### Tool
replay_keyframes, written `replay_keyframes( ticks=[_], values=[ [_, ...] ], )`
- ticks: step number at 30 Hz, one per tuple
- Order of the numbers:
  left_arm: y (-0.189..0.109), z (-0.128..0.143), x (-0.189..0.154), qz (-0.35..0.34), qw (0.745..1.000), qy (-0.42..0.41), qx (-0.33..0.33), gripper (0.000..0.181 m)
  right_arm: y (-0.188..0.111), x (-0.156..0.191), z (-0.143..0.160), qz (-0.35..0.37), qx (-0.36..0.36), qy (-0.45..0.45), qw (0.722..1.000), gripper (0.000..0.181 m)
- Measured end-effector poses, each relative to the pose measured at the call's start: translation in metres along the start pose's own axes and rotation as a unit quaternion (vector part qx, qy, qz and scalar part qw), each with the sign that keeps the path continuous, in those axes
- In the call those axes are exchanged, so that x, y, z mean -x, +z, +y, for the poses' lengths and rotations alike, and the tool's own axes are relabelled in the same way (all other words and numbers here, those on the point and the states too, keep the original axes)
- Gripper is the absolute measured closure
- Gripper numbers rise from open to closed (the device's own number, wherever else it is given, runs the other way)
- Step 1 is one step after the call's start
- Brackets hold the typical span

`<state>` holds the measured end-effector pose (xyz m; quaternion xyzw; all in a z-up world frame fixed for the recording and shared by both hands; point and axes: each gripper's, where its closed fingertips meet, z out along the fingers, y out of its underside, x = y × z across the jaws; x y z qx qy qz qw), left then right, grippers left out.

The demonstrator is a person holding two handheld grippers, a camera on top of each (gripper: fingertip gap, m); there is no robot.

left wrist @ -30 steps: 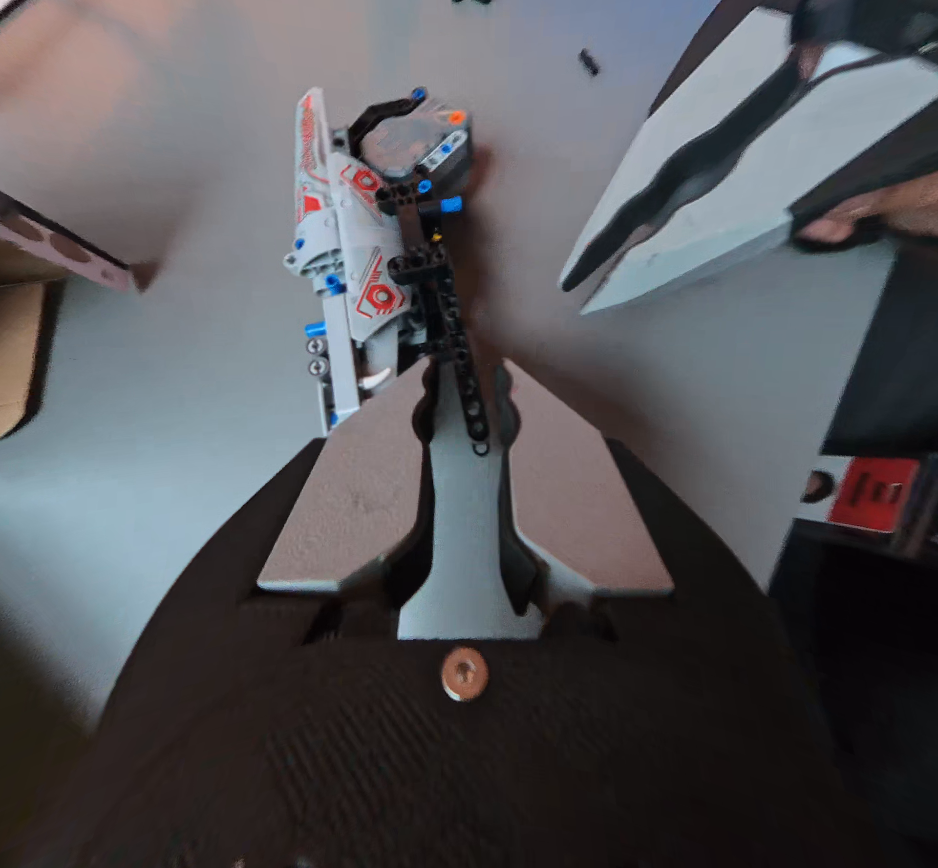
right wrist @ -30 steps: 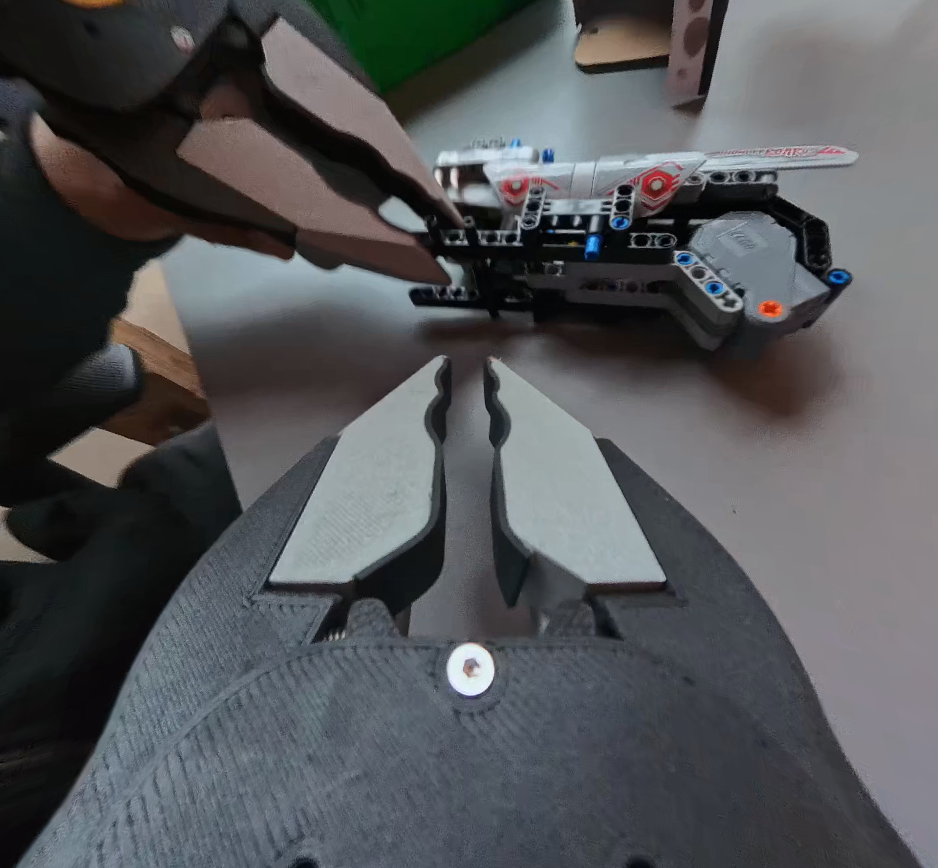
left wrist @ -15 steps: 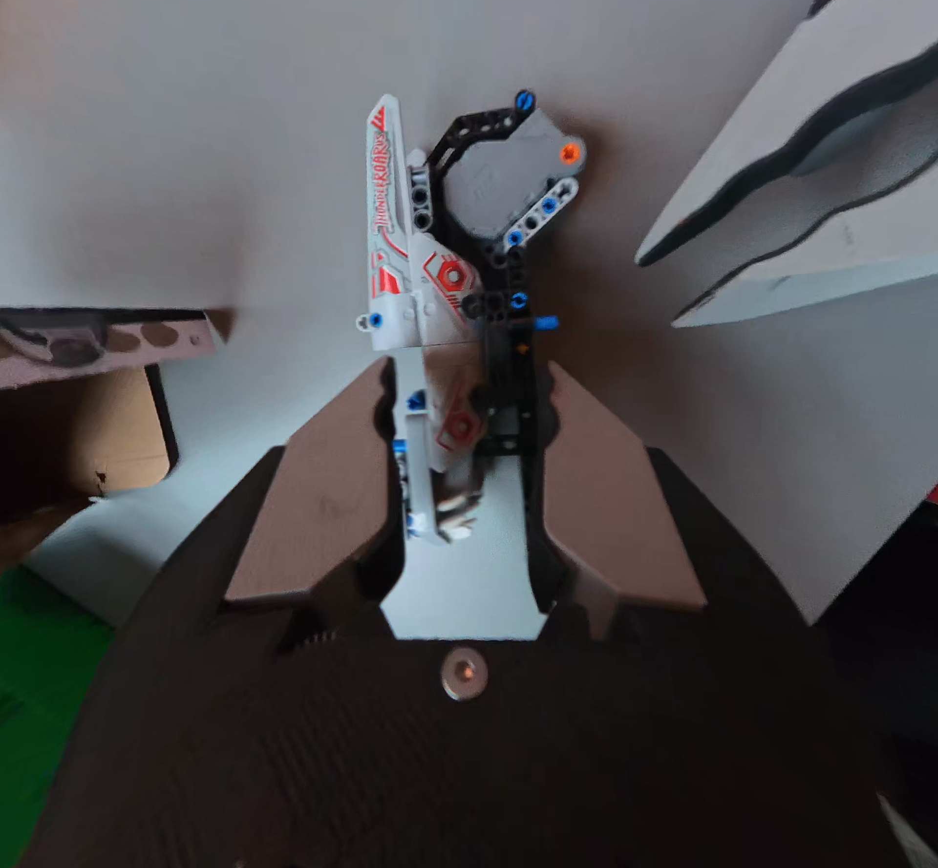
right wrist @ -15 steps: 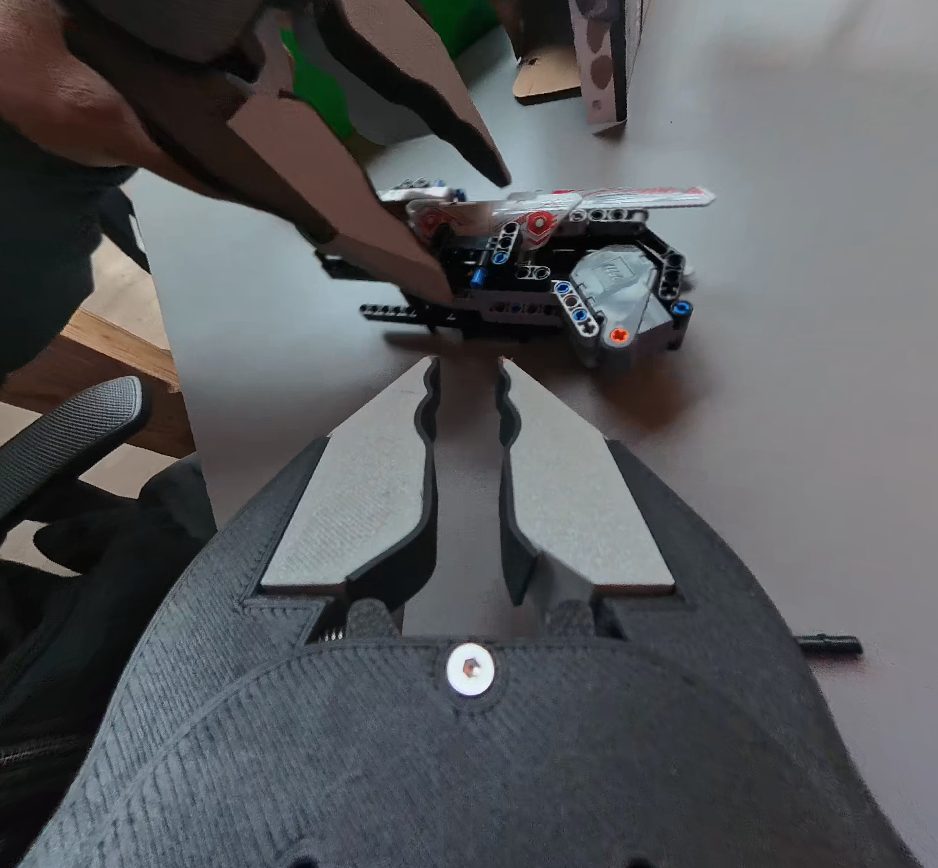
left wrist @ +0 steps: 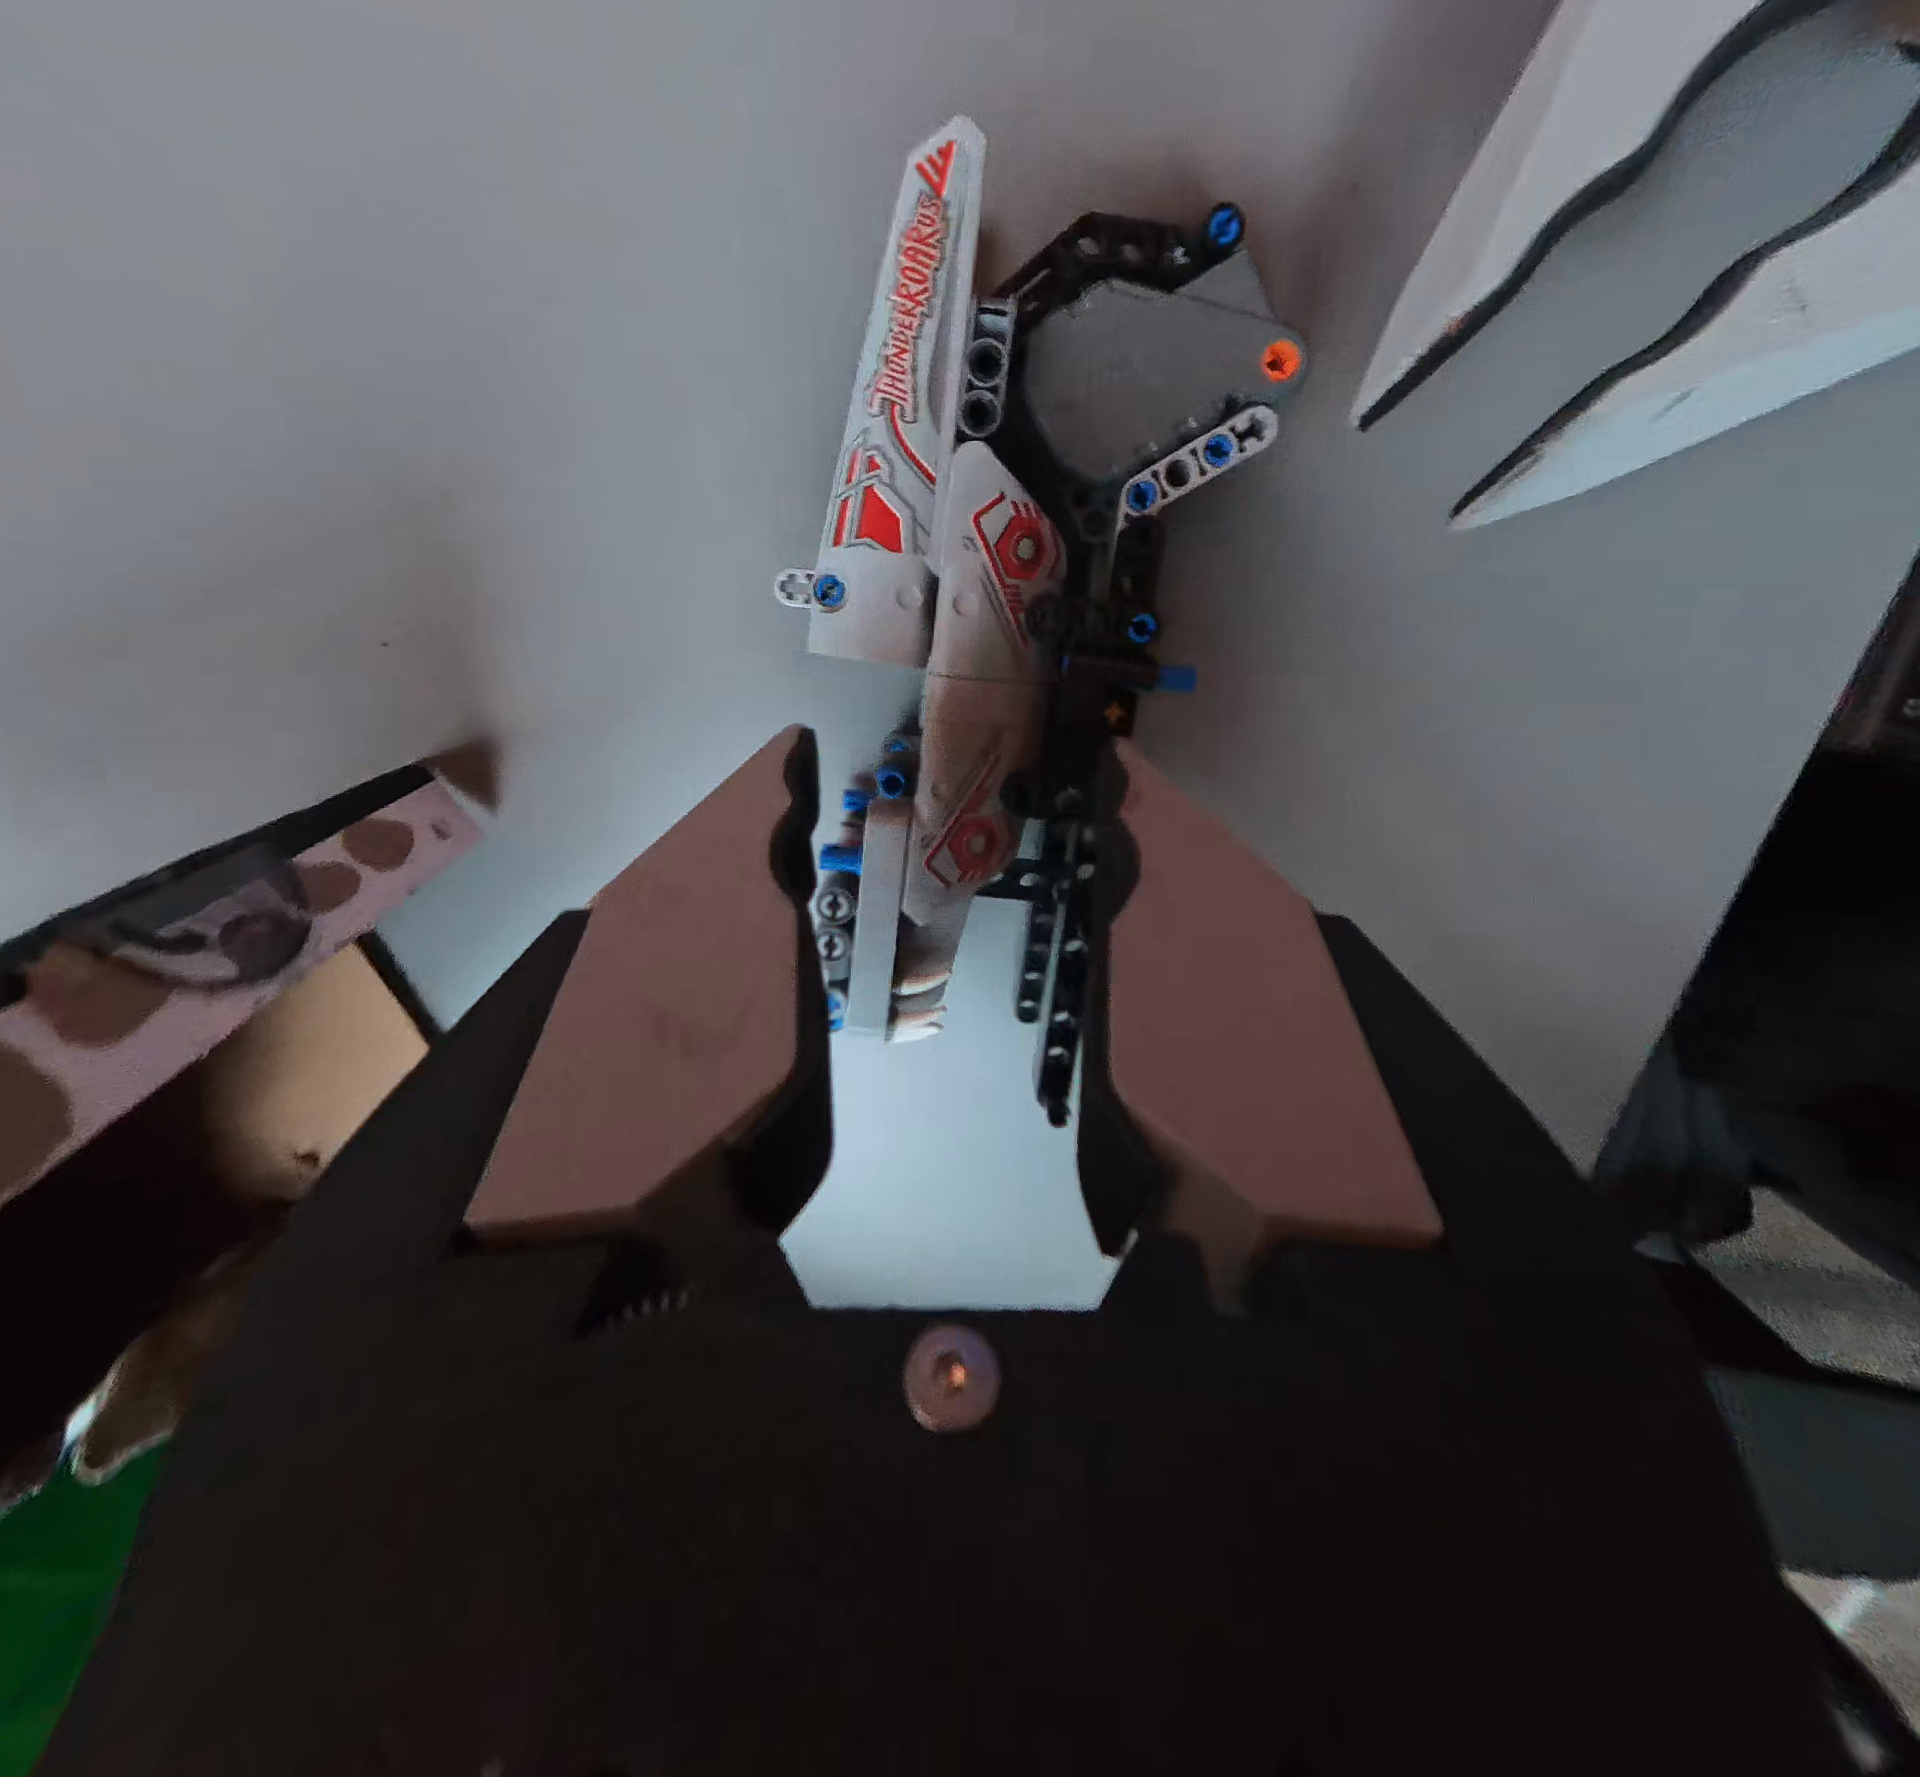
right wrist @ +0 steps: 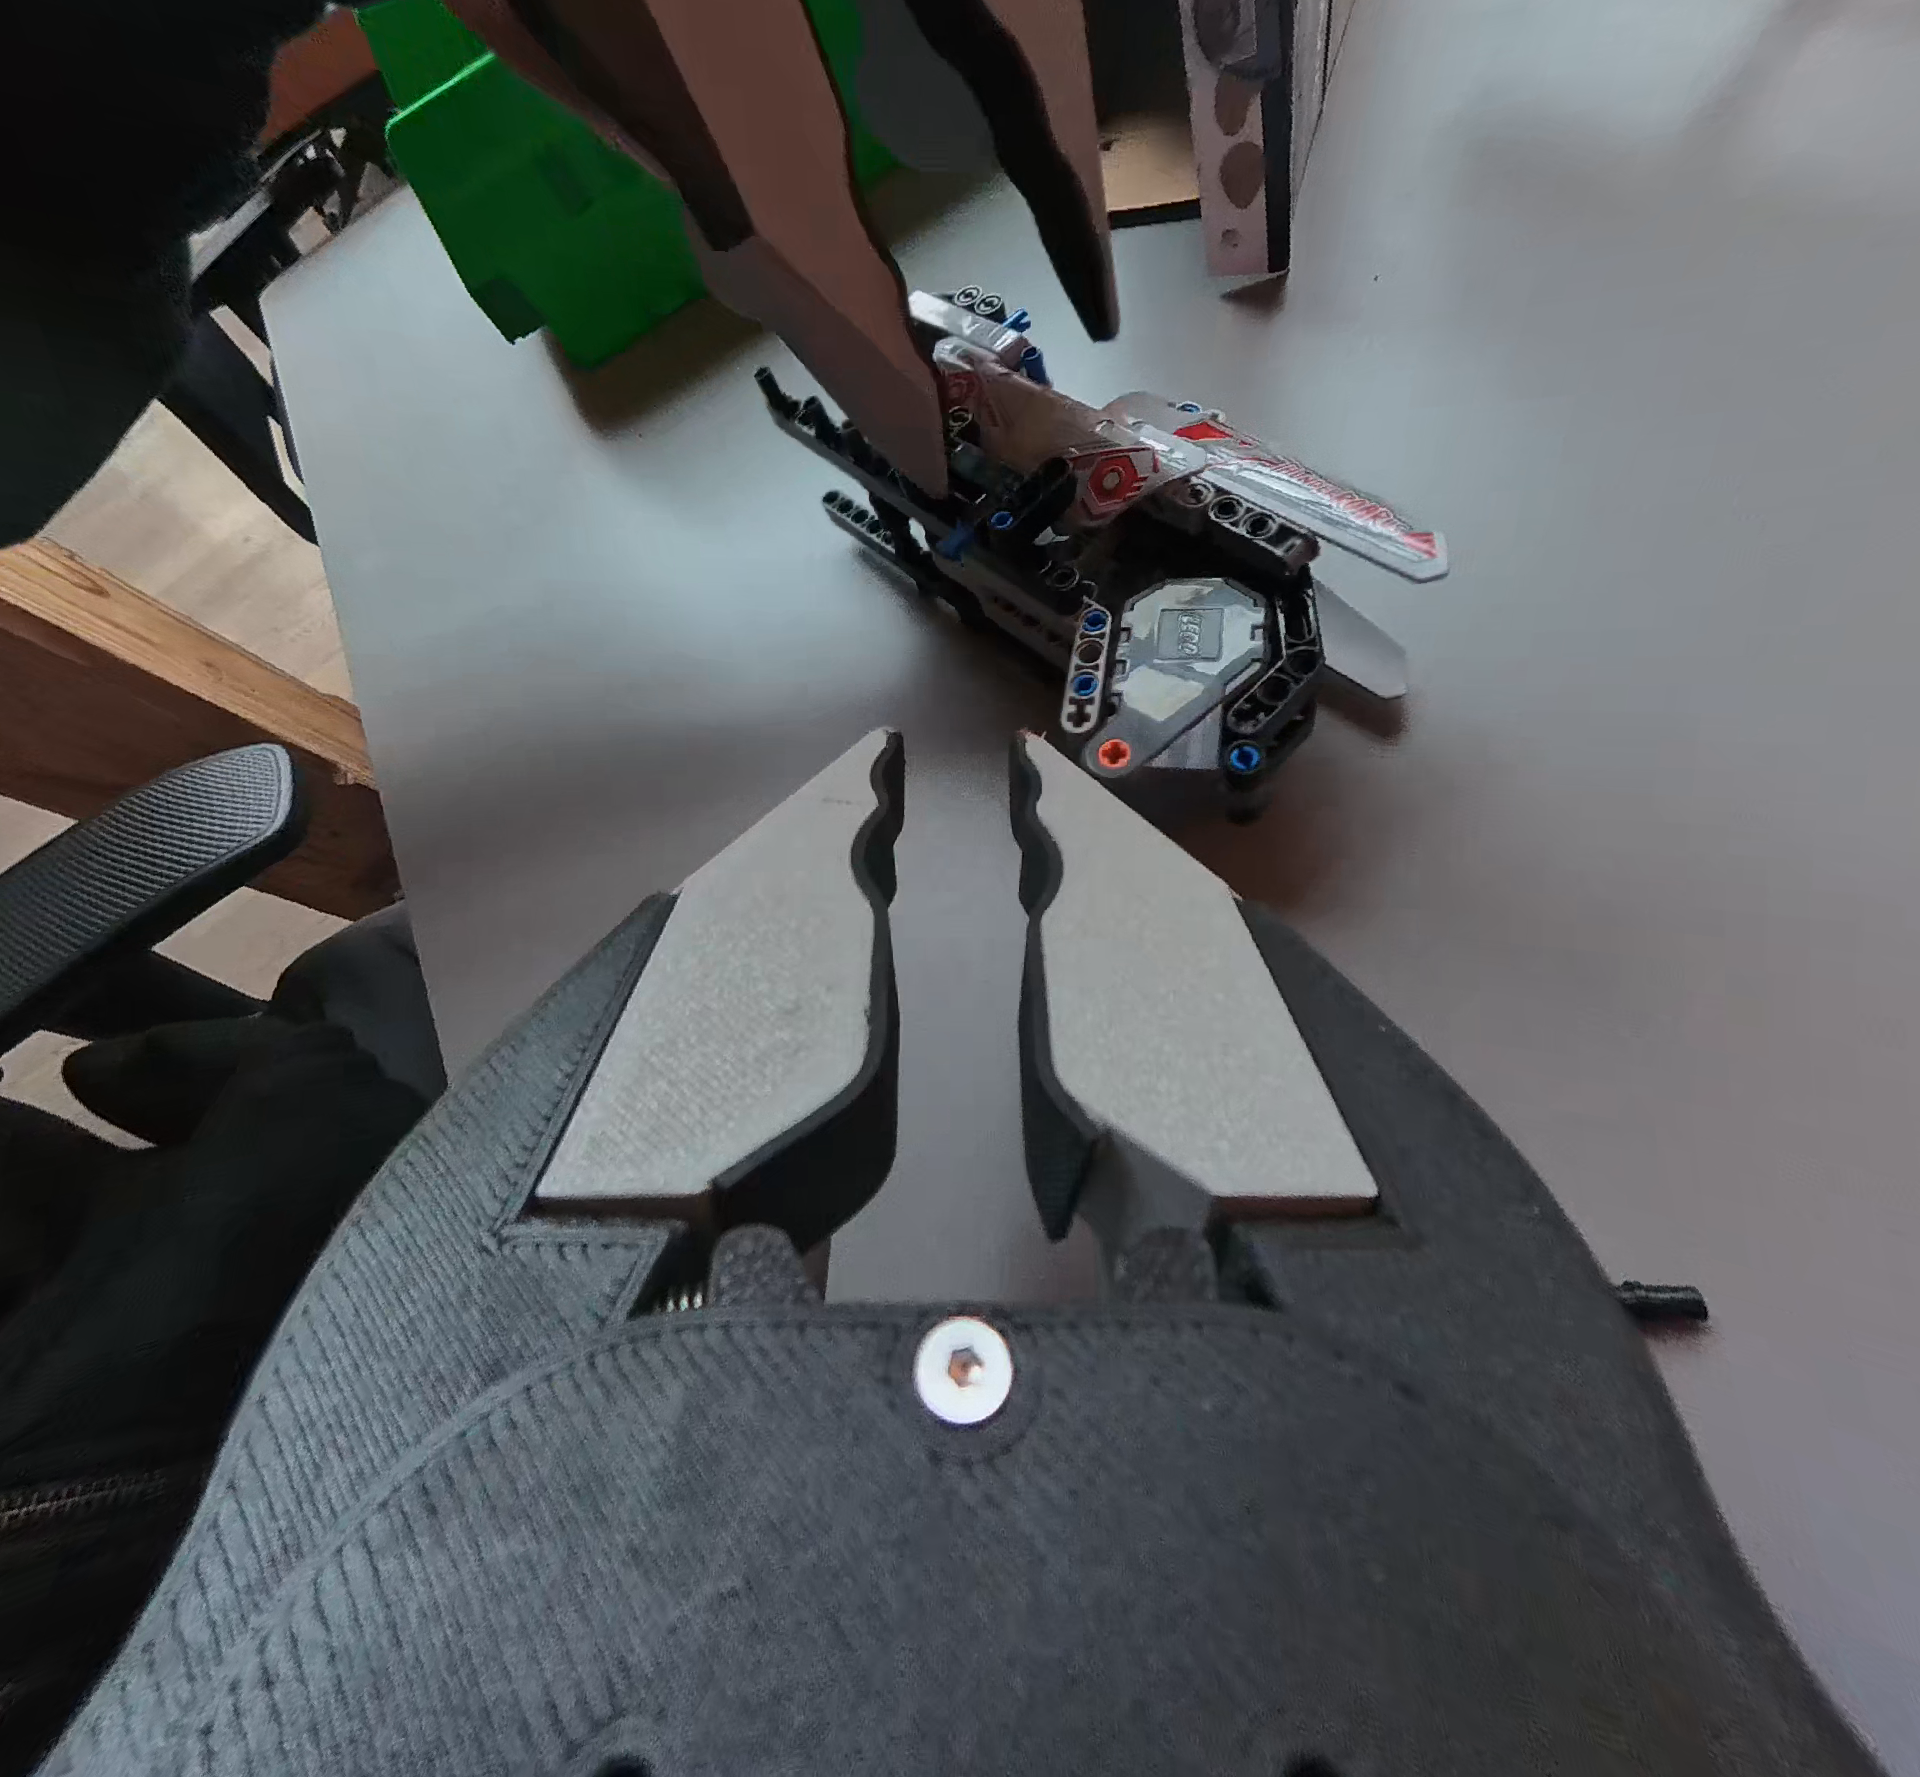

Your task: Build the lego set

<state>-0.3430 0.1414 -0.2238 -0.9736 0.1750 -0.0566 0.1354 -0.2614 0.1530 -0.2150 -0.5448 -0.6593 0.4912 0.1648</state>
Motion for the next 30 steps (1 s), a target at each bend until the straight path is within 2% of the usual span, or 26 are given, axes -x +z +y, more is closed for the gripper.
replay_keyframes(
  ticks=[4,12,14,18,23,26,30],
  values=[
    [0.003,-0.004,-0.013,0.063,0.998,0.016,-0.006,0.149,0.002,-0.002,0.005,0.005,0.009,-0.003,1.0,0.166],
    [0.006,-0.007,-0.017,0.125,0.991,-0.033,-0.022,0.149,0.003,-0.003,0.002,-0.006,-0.001,0.015,1.0,0.171],
    [0.008,-0.011,-0.02,0.13,0.989,-0.065,-0.034,0.149,0.003,-0.002,-0.002,-0.02,-0.008,0.037,0.999,0.173],
    [0.009,-0.011,-0.027,0.124,0.99,-0.055,-0.033,0.148,0.01,-0.003,-0.008,-0.062,0.011,0.117,0.991,0.181],
    [0.009,-0.012,-0.028,0.102,0.993,-0.053,-0.031,0.149,0.018,0.007,-0.02,-0.174,0.041,0.239,0.955,0.173],
    [0.008,-0.012,-0.031,0.096,0.993,-0.049,-0.043,0.149,0.022,0.002,-0.021,-0.162,0.048,0.248,0.954,0.181],
    [0.01,-0.013,-0.038,0.103,0.992,-0.058,-0.048,0.149,0.025,0.01,-0.021,-0.164,0.065,0.253,0.951,0.181]
  ],
)
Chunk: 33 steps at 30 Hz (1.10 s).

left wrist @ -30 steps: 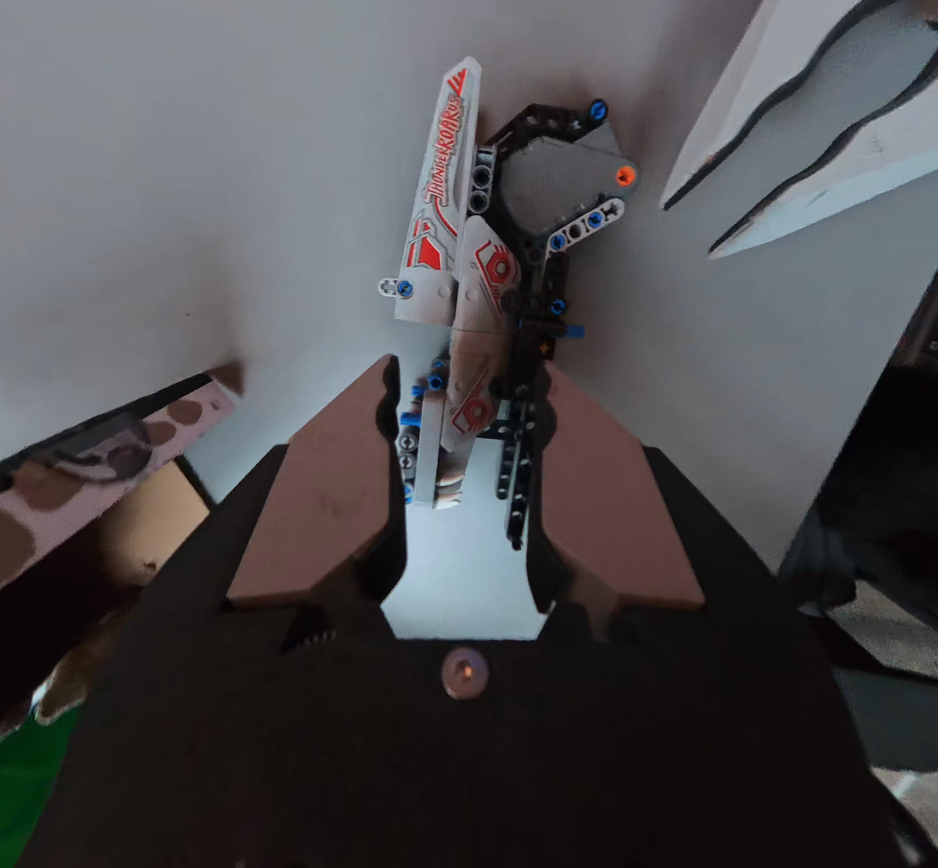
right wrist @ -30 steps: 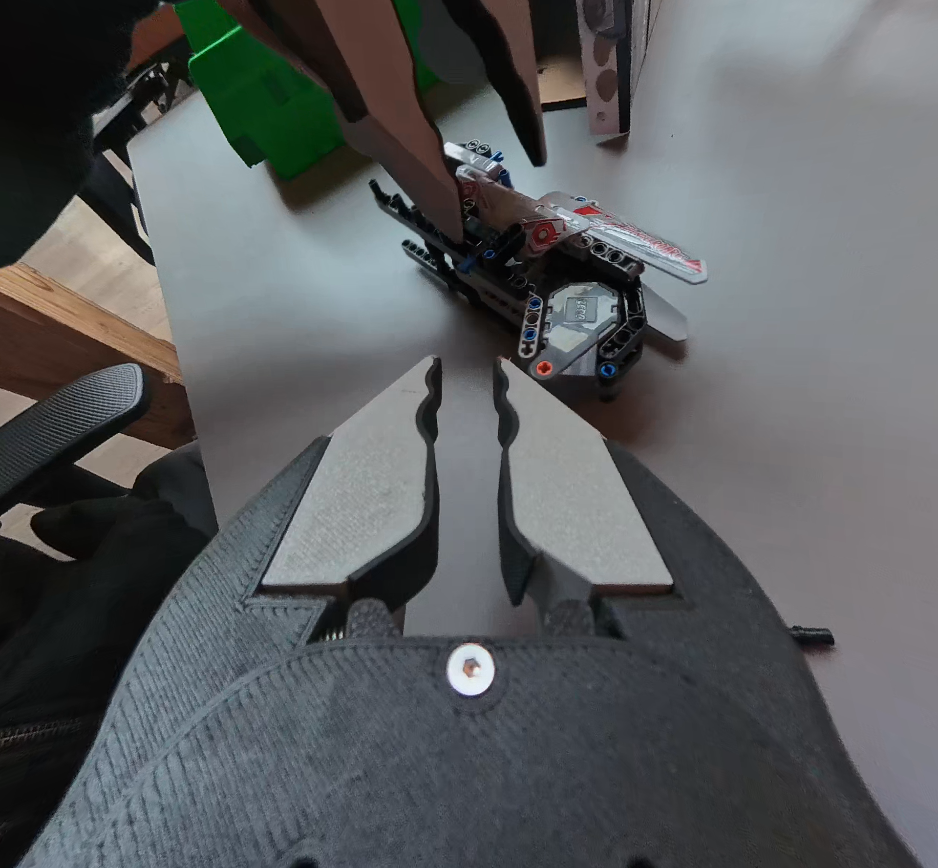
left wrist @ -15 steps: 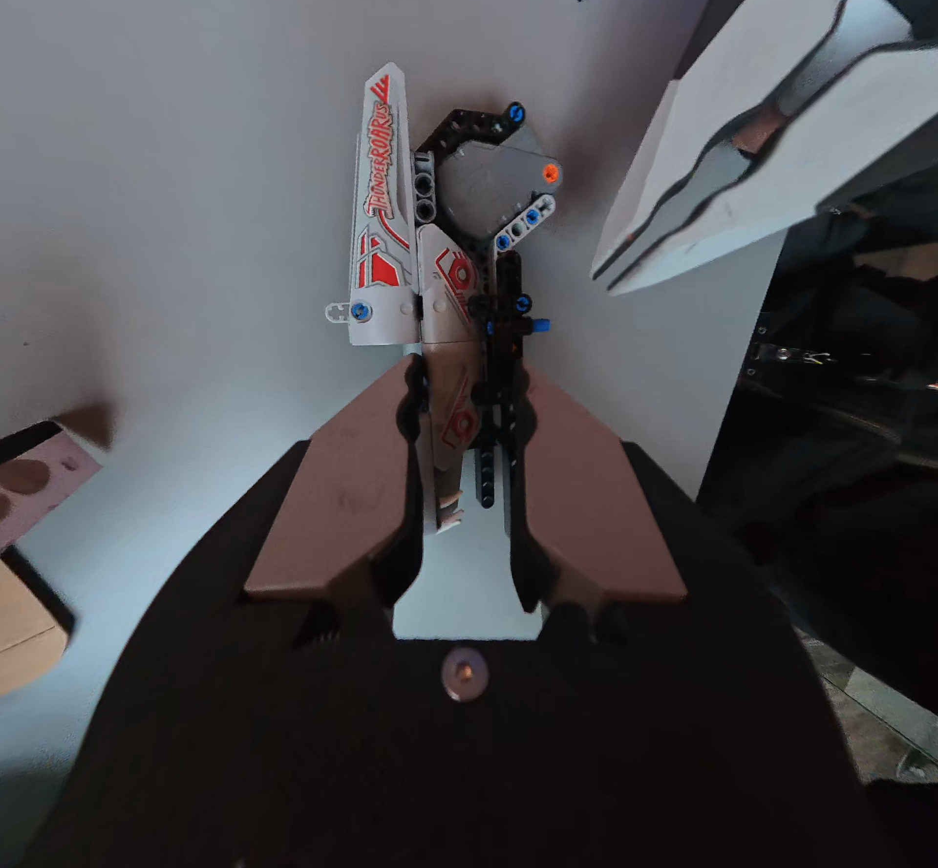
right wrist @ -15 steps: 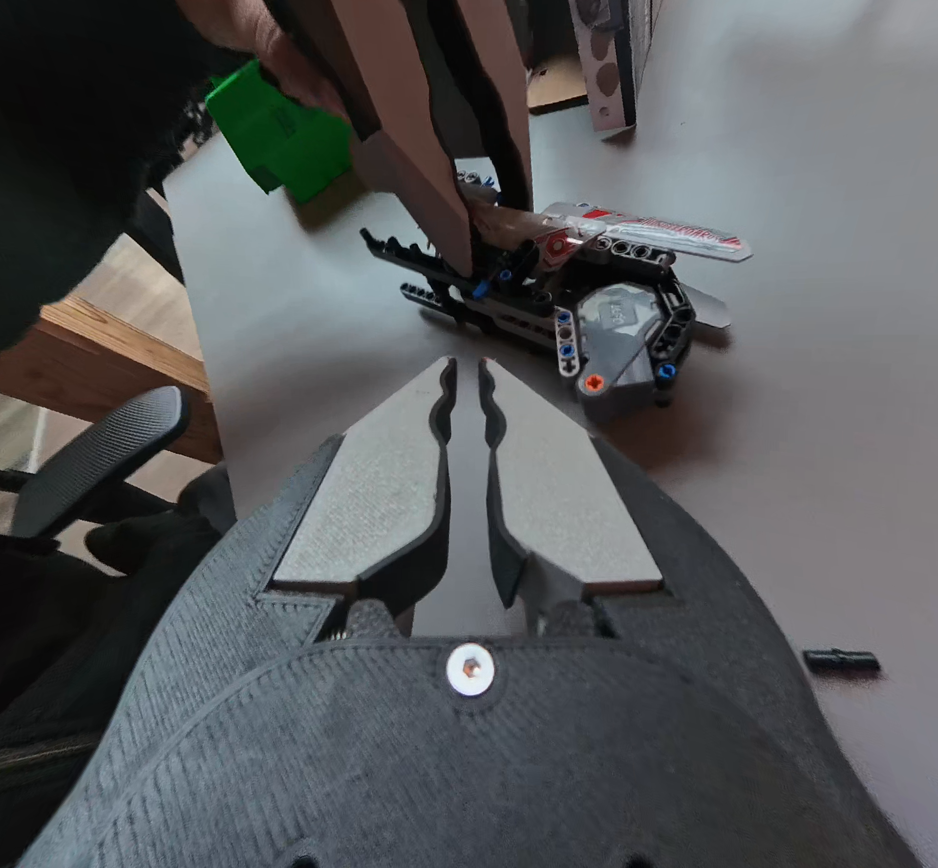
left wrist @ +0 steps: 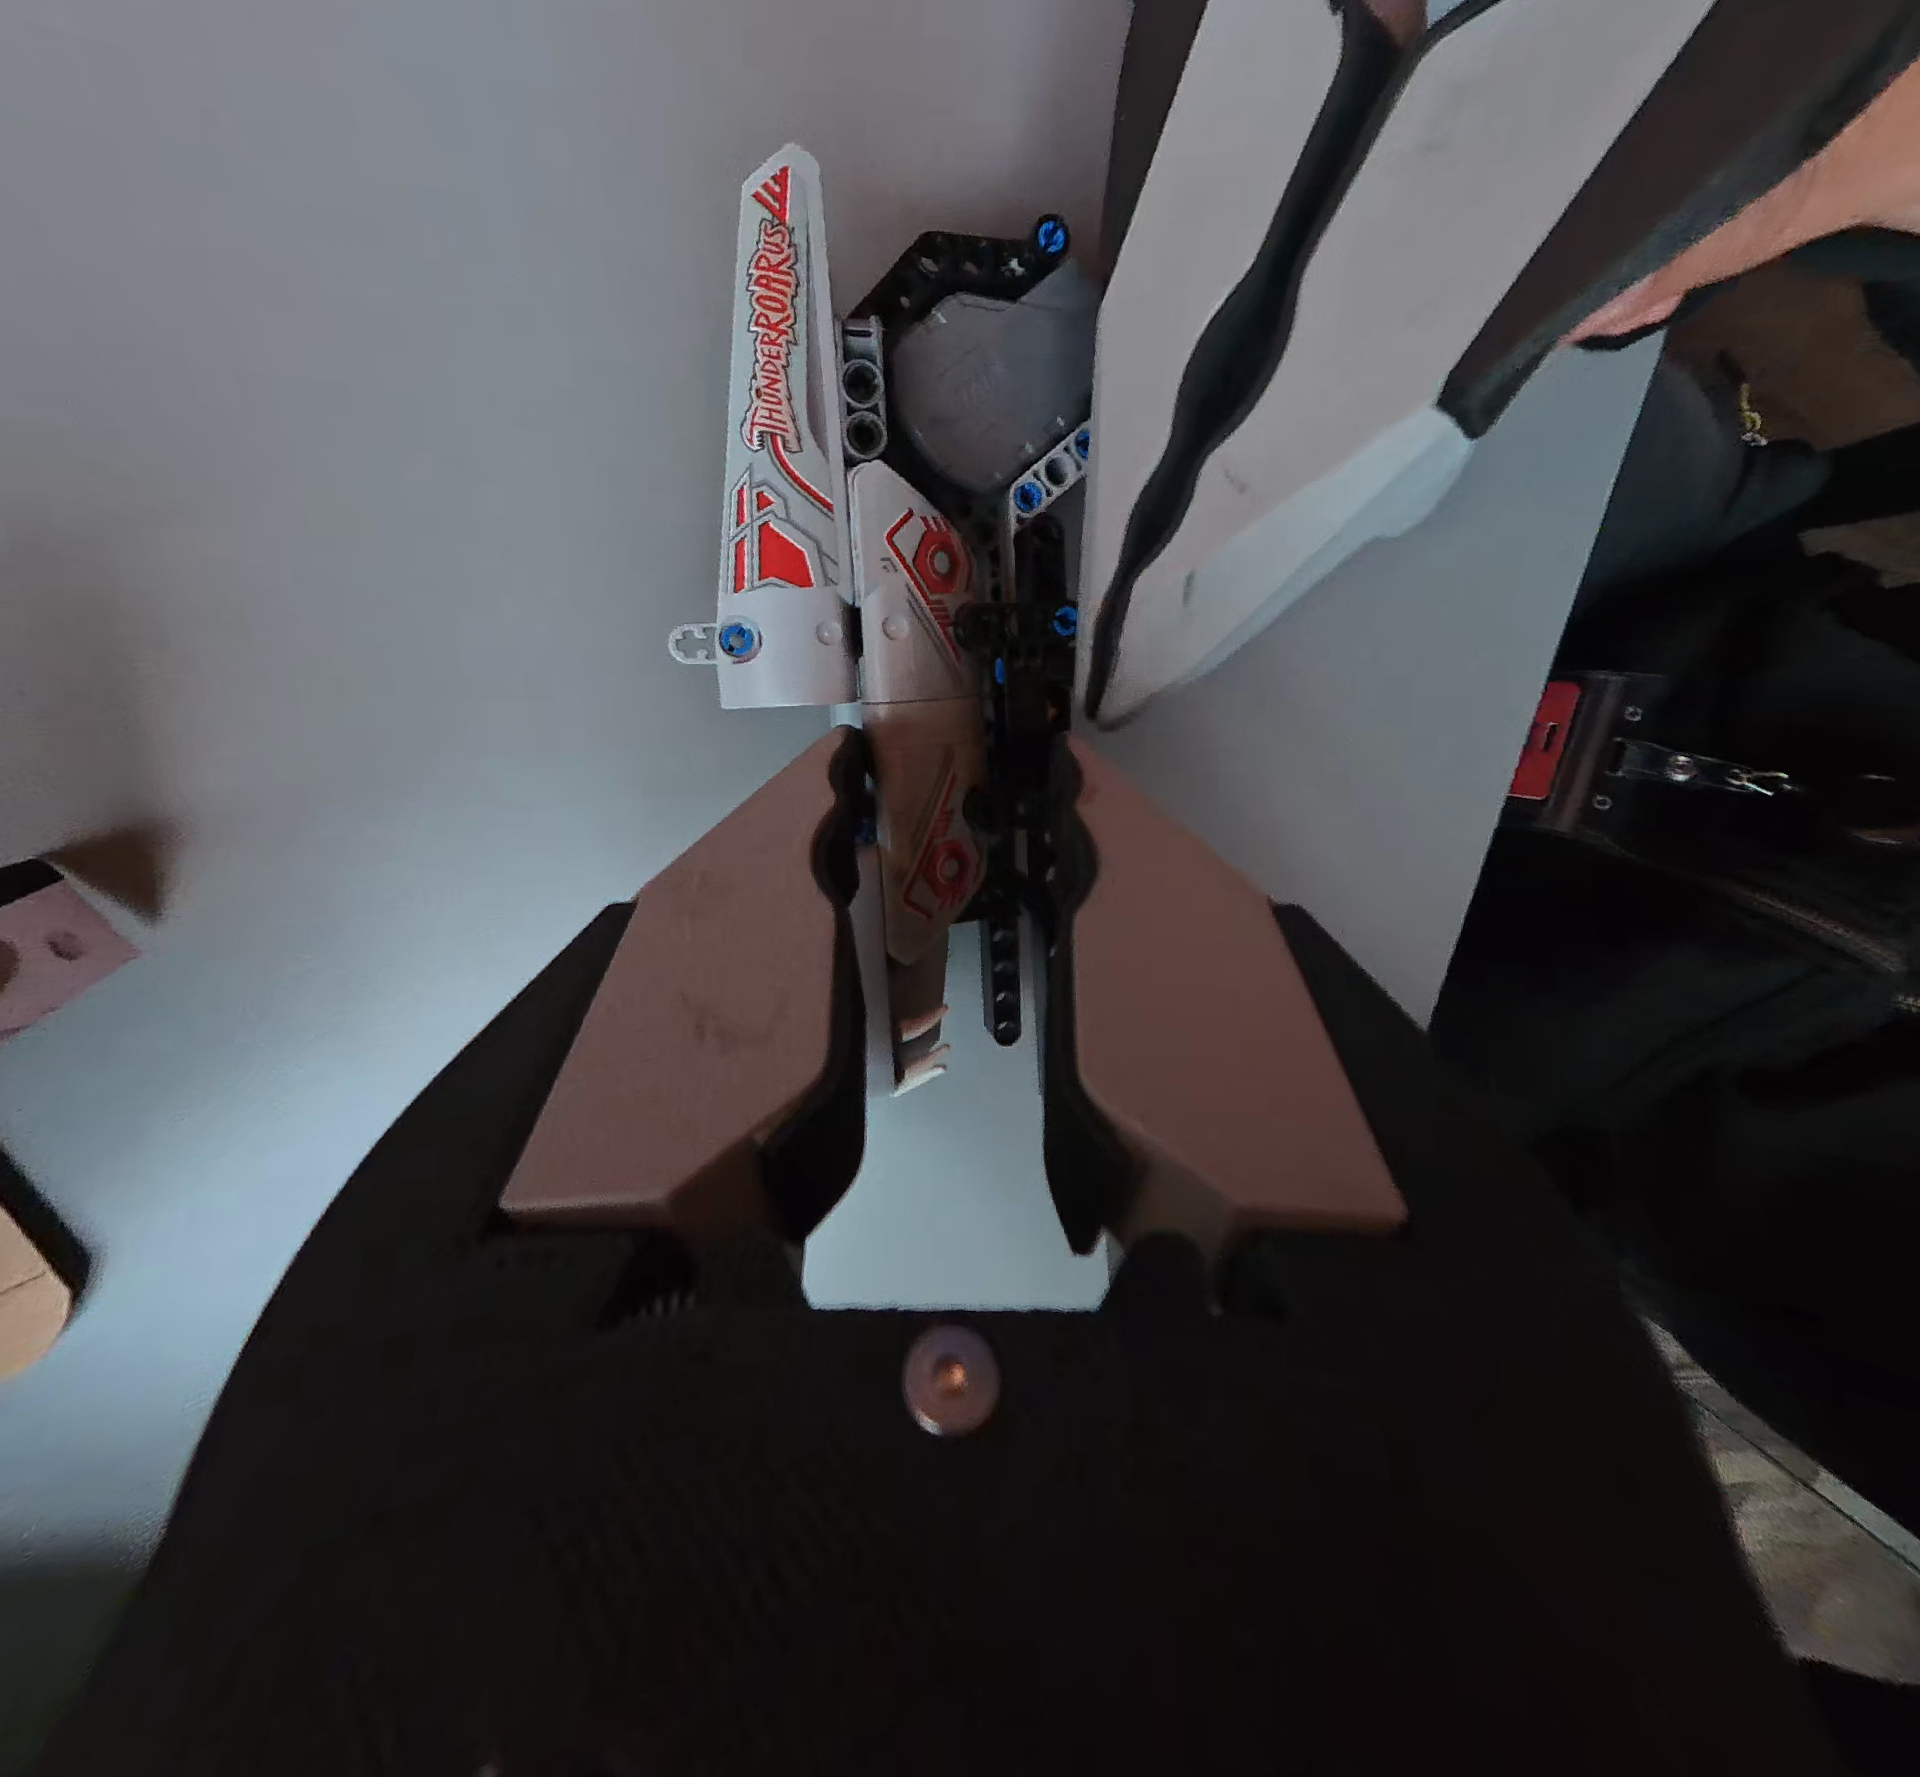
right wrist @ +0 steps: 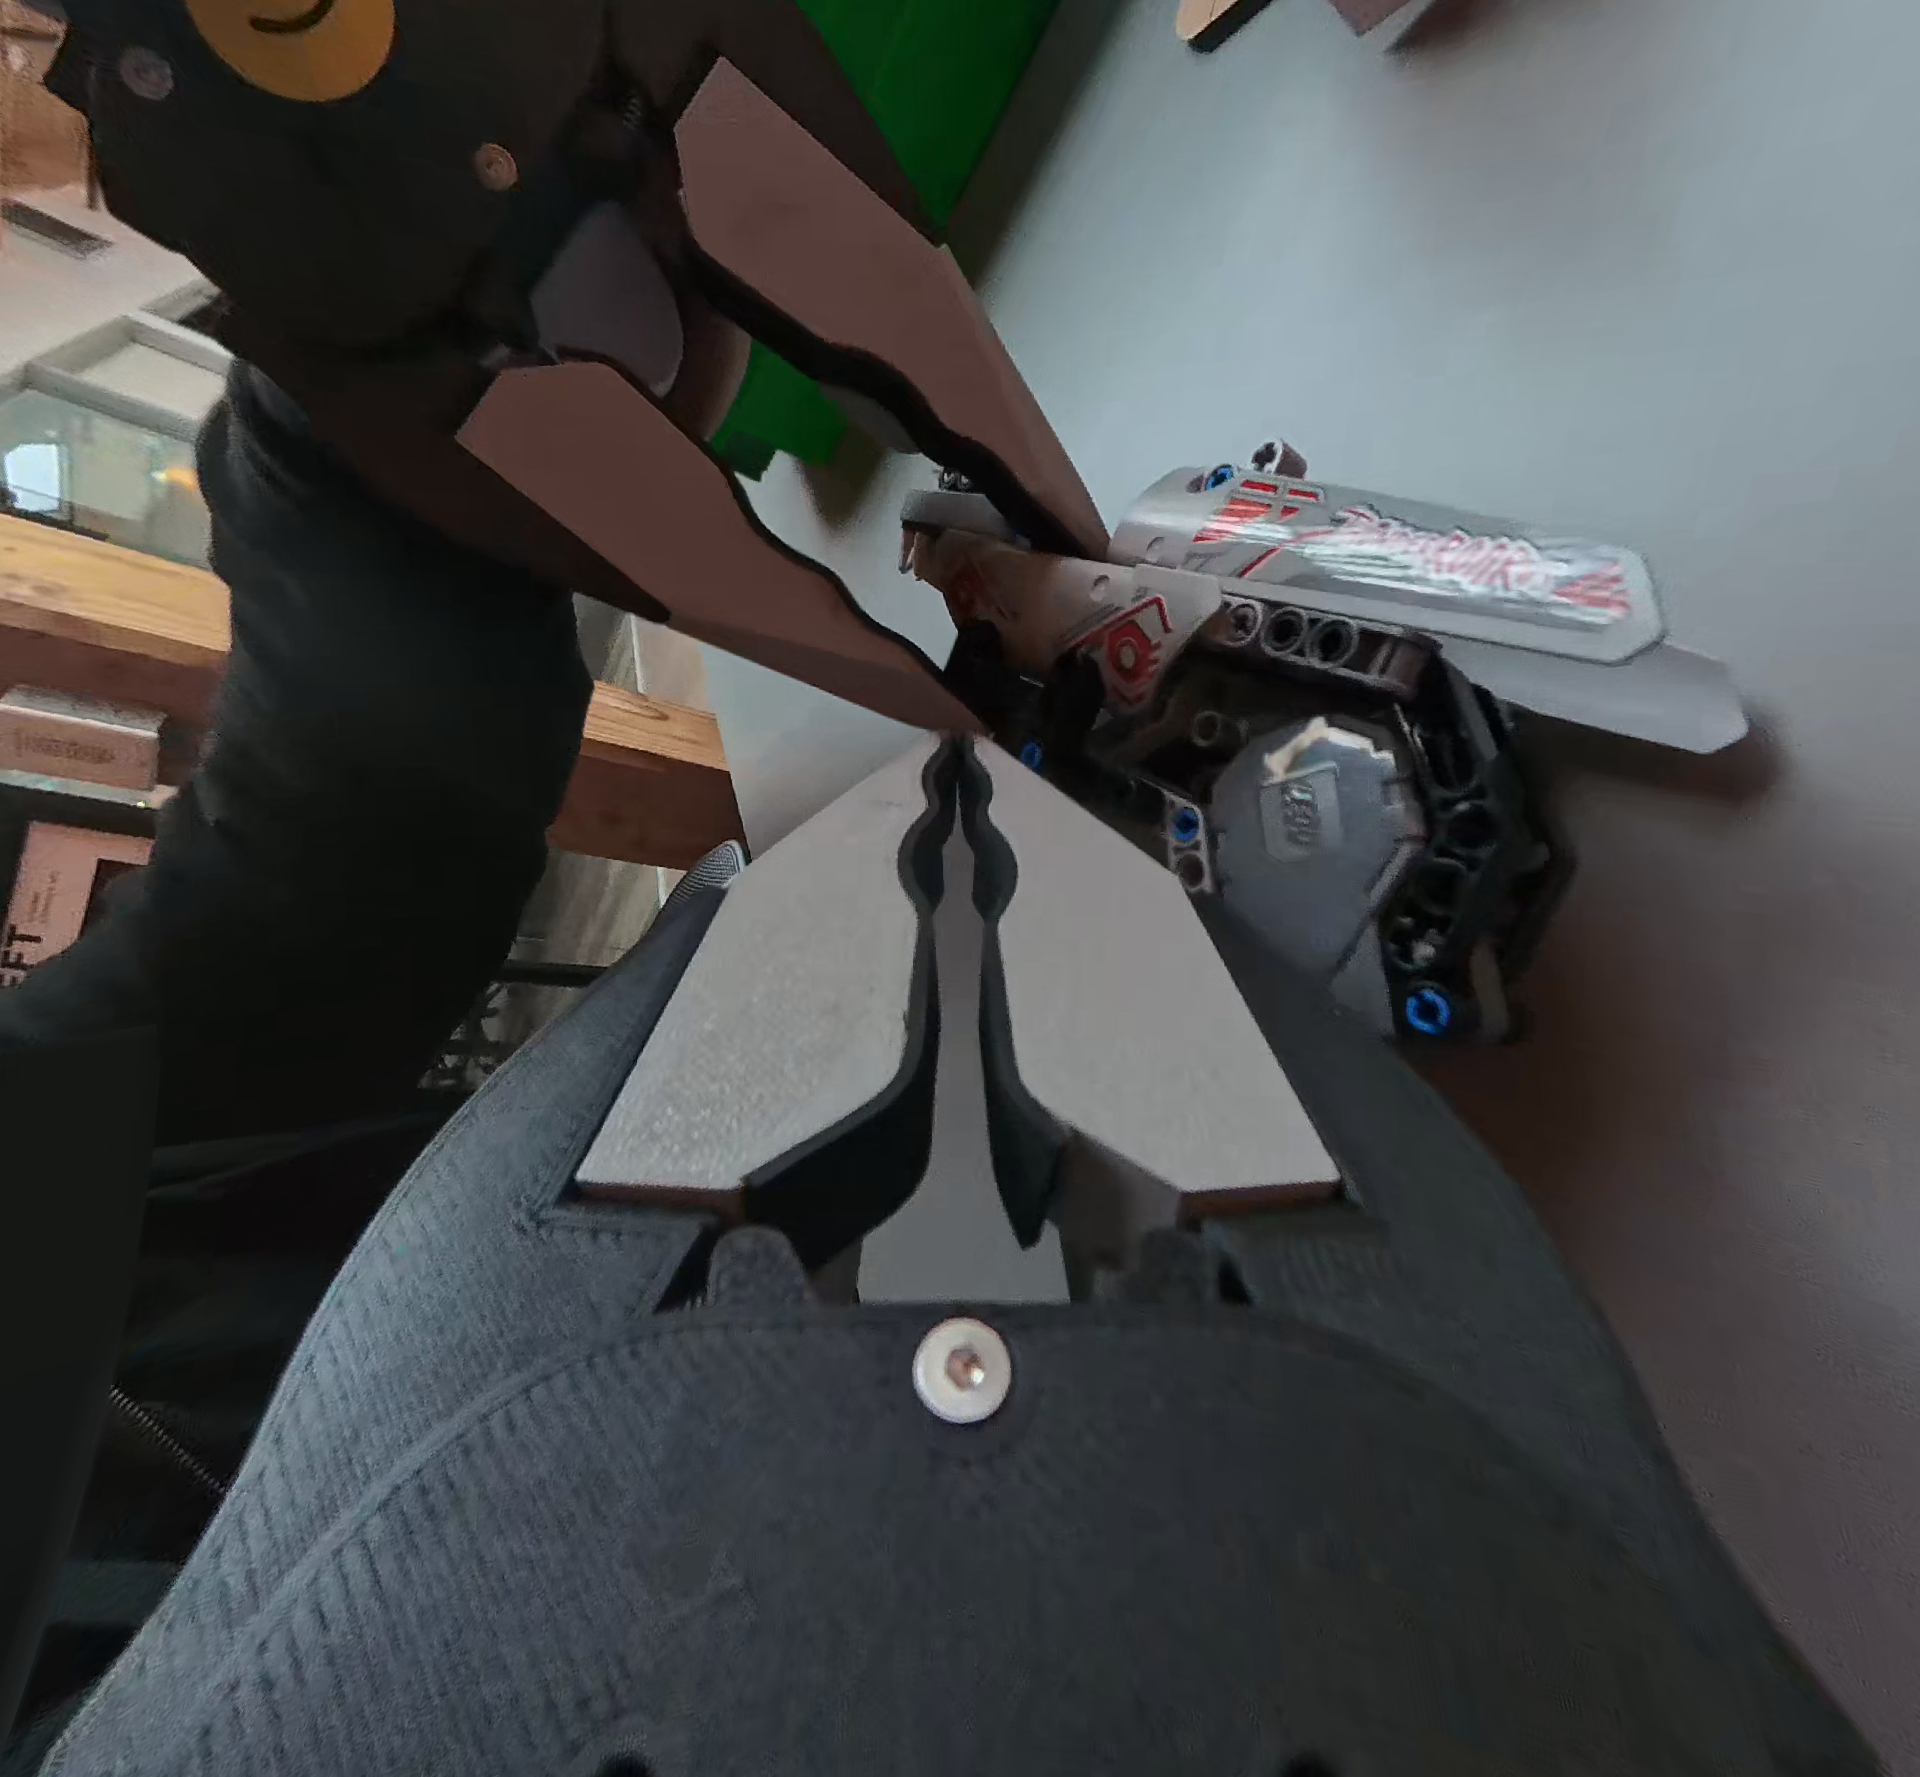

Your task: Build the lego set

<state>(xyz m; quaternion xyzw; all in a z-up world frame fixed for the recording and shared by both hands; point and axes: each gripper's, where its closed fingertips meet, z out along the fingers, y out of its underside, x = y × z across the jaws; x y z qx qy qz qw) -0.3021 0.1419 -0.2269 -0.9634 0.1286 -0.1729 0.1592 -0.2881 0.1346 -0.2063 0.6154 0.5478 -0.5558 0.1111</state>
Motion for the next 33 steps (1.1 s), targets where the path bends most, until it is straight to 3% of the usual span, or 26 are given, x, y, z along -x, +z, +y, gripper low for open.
replay_keyframes(
  ticks=[7,11,15,24,29,31,33],
  values=[
    [0.0,0.002,-0.002,0.001,1.0,-0.006,0.015,0.149,-0.012,0.002,0.013,0.029,0.01,0.008,1.0,0.175],
    [0.002,0.007,-0.009,0.037,0.997,-0.004,0.066,0.148,-0.008,-0.006,0.018,0.046,0.039,0.023,0.998,0.17],
    [0.001,0.013,-0.012,0.065,0.989,-0.041,0.126,0.148,-0.001,-0.003,0.018,0.031,0.052,0.036,0.998,0.179],
    [0.003,0.013,-0.012,0.094,0.986,-0.046,0.13,0.148,0.002,-0.002,0.018,-0.029,0.067,0.088,0.993,0.18],
    [0.003,0.011,-0.01,0.098,0.983,-0.059,0.144,0.149,0.001,-0.001,0.024,-0.039,0.141,0.058,0.987,0.181],
    [0.001,0.0,0.005,0.069,0.988,-0.093,0.107,0.148,0.004,0.005,0.047,-0.044,0.227,0.041,0.972,0.181],
    [-0.001,0.006,0.007,0.089,0.985,-0.096,0.112,0.148,0.01,-0.002,0.068,-0.005,0.291,0.018,0.956,0.18]
  ],
)
